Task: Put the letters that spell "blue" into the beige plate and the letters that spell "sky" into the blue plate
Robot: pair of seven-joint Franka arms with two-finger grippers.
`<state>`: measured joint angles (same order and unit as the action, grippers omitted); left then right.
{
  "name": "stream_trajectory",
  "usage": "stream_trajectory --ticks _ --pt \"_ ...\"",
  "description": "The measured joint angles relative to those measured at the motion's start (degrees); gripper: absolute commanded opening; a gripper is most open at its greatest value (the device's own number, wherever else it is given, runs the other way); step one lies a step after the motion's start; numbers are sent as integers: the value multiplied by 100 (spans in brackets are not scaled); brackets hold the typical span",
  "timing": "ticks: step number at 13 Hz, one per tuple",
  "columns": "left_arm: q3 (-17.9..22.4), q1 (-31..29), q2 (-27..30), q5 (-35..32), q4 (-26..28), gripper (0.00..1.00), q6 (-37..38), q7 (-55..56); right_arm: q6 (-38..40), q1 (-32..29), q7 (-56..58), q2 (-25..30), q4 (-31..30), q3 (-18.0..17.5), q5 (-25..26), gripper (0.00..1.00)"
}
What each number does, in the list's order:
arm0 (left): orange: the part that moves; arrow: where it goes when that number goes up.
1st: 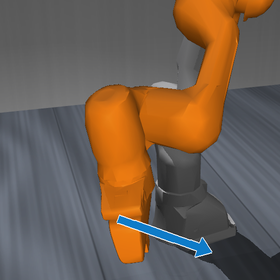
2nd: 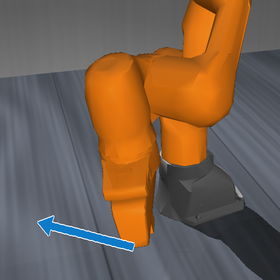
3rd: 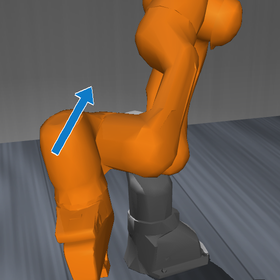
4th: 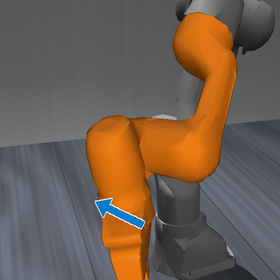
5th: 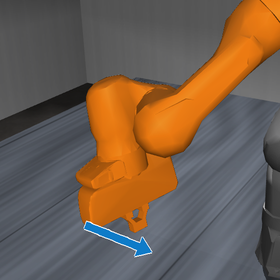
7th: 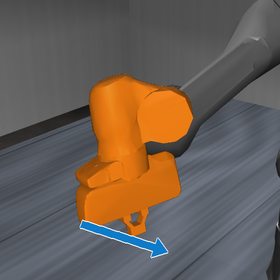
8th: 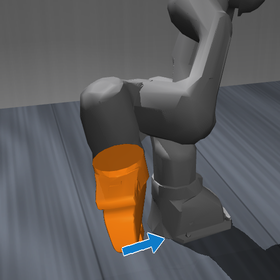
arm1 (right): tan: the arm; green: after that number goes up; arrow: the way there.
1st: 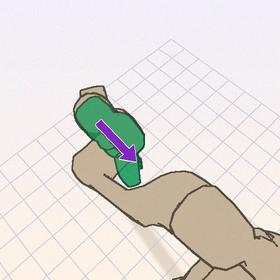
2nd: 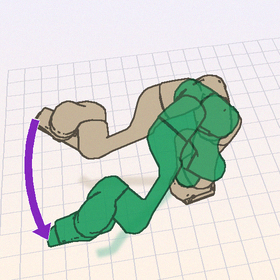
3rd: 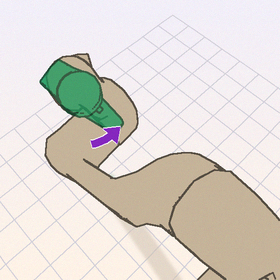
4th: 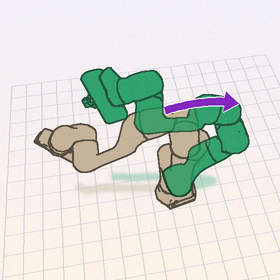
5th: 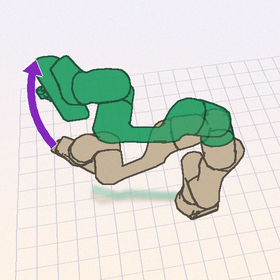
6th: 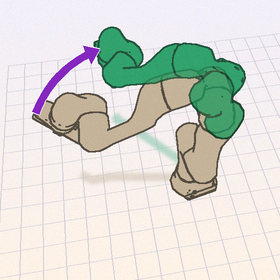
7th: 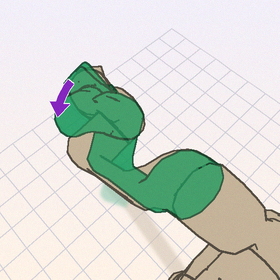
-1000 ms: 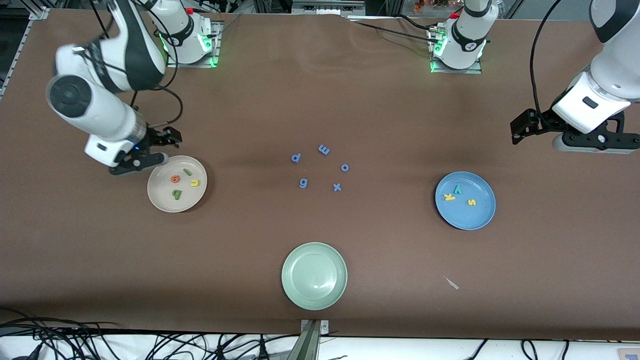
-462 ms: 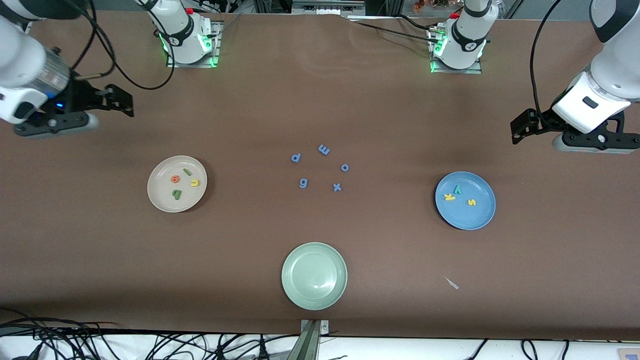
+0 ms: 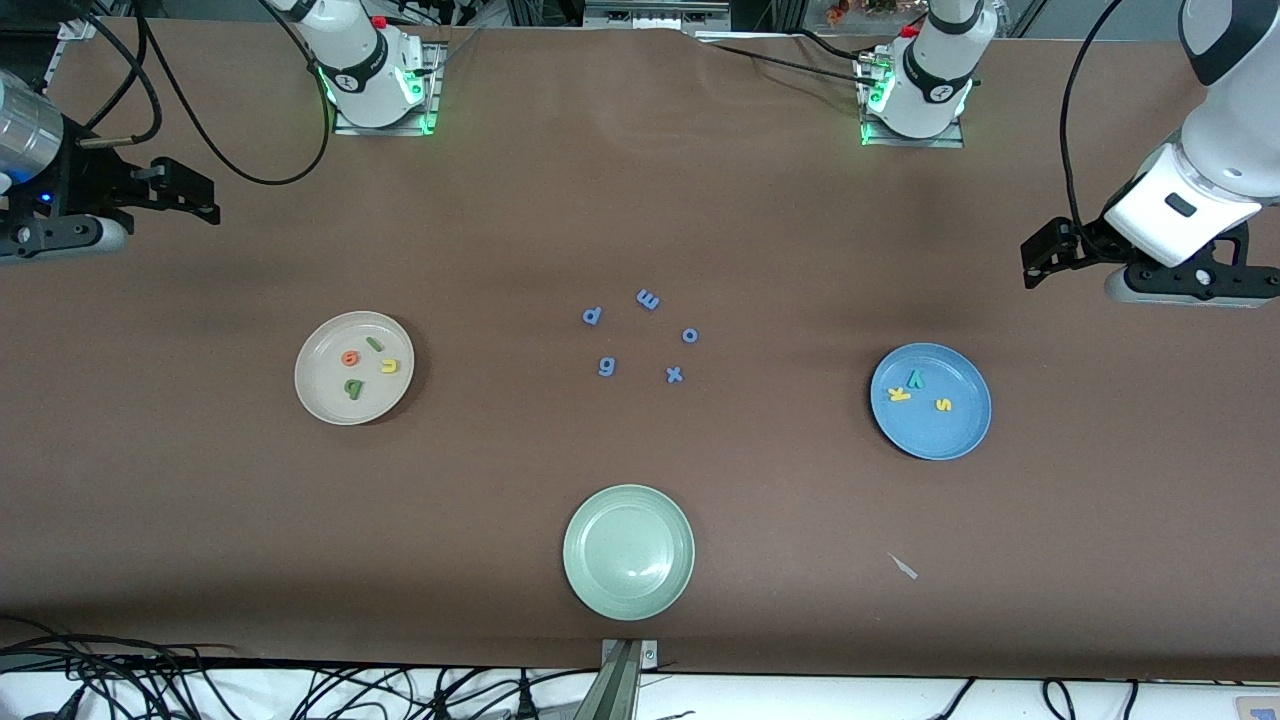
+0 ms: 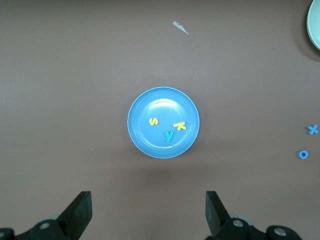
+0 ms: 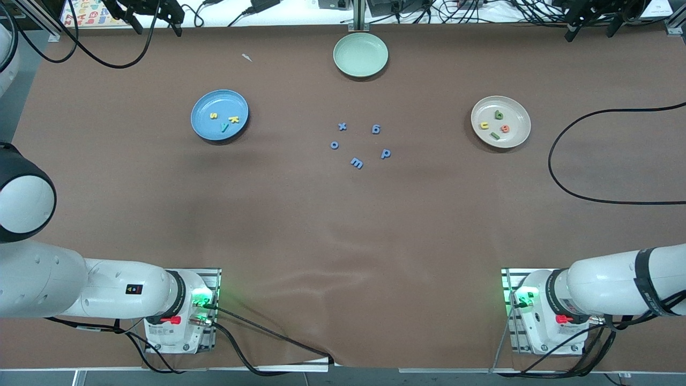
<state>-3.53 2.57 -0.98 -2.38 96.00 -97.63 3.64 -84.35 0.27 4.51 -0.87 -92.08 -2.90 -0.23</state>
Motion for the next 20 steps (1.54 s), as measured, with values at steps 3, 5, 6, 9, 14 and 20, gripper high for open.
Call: stream_trajectory --ticks 3,5,6,9,14,20 --pt "0 0 0 0 0 100 2 0 175 14 -4 -29 3 52 0 100" --pt "0 0 0 0 0 100 14 0 184 15 -4 -29 15 82 -1 100" --pt "0 0 0 0 0 100 38 0 184 14 -1 -29 26 86 -1 100" --pt "0 0 0 0 0 100 76 0 185 24 0 -29 186 86 -1 100" --pt "0 0 0 0 0 100 84 0 194 23 1 -30 255 103 0 100" --pt "0 0 1 0 -1 100 85 -6 188 -11 5 -29 490 224 2 100"
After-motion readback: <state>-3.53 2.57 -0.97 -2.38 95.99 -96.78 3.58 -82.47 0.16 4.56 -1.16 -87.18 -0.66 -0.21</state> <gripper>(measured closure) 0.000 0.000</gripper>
